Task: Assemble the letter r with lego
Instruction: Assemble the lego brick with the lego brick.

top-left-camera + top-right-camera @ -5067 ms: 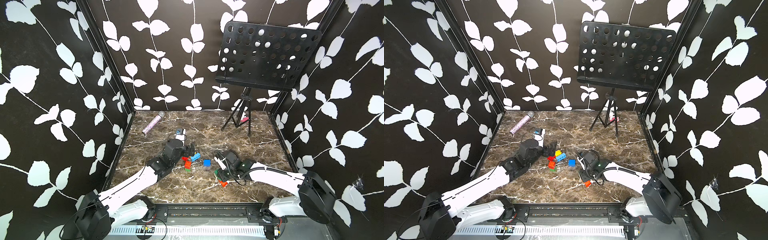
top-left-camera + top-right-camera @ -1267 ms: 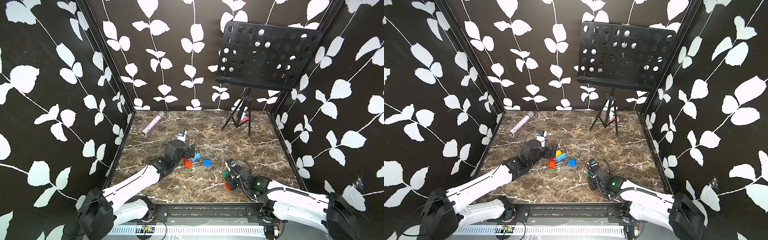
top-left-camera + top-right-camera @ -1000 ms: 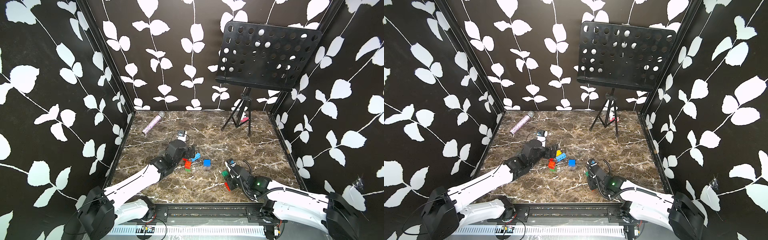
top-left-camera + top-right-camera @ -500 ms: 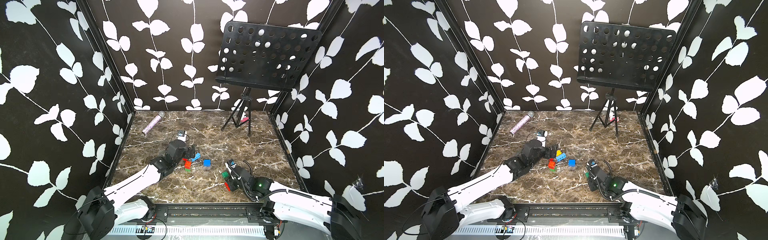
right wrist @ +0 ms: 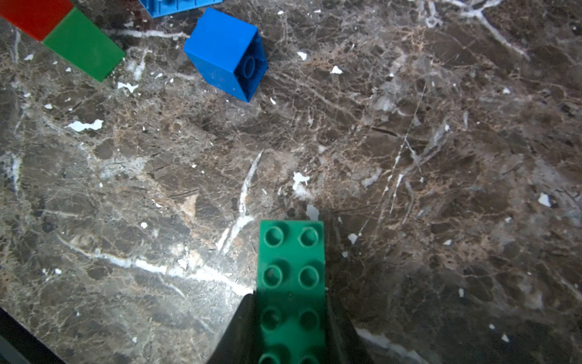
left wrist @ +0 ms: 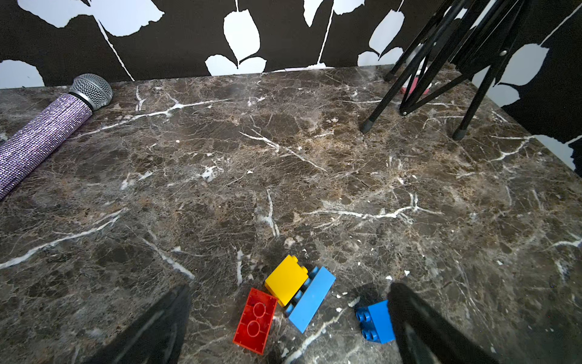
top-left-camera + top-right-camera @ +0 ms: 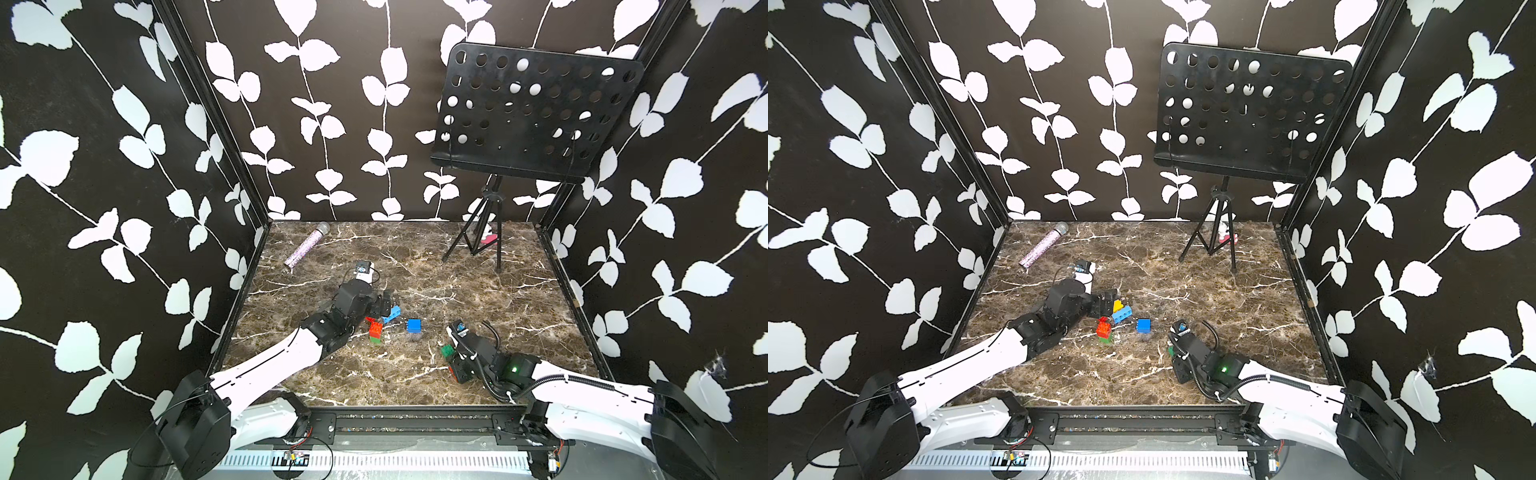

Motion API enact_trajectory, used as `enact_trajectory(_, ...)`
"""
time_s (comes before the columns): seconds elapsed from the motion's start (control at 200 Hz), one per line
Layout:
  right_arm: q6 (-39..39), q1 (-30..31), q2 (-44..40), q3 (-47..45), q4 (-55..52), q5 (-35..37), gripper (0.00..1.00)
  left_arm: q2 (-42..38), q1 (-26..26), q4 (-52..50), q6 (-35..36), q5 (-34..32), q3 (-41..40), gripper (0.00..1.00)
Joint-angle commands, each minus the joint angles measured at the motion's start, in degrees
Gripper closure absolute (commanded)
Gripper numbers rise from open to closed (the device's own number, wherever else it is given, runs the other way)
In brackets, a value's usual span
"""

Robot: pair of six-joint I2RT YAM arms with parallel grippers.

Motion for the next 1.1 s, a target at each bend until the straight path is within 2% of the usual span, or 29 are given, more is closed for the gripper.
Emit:
enact_trajectory(0.0, 1.26, 0.51, 0.49, -0.23, -1.4, 0.42, 0.83, -0.15, -0.05, -0.32, -0.61, 0.16, -0.73, 0.01)
enact_trajectory(0.175, 3.41, 1.29, -0.03, -1.8, -1.88, 1.39, 0.85, -0.15, -0.09, -0.39, -0.56, 0.05, -0.82, 0.01)
enact_trajectory(0.385, 6.21, 5.24, -0.05, -2.43, -4.08, 4.91, 0.86, -0.16, -0.04, -0.46, -0.56, -0.1, -0.92, 0.01)
enact_trajectory(0.695, 17.15, 12.47, 0.34, -6.14, -4.62, 12.16, 0.9, -0.94, -0.04, -0.81, -0.56, -0.54, -1.48, 0.01)
enact_trajectory(0.835, 21.94, 16.29, 4.0, -7.62, -3.26, 13.26, 0.9, -0.99, -0.08, -0.81, -0.47, -0.63, -1.6, 0.01)
enact_trajectory(1.025, 28.82, 24.04, 14.47, -6.56, -2.18, 14.55, 0.92, -1.39, -0.04, -0.81, -0.87, -0.59, -2.13, 0.01)
enact_trajectory(1.095, 29.89, 25.68, 16.0, -5.1, -4.06, 16.27, 0.94, -1.74, -0.11, -0.56, -1.07, -0.68, -2.54, 0.01)
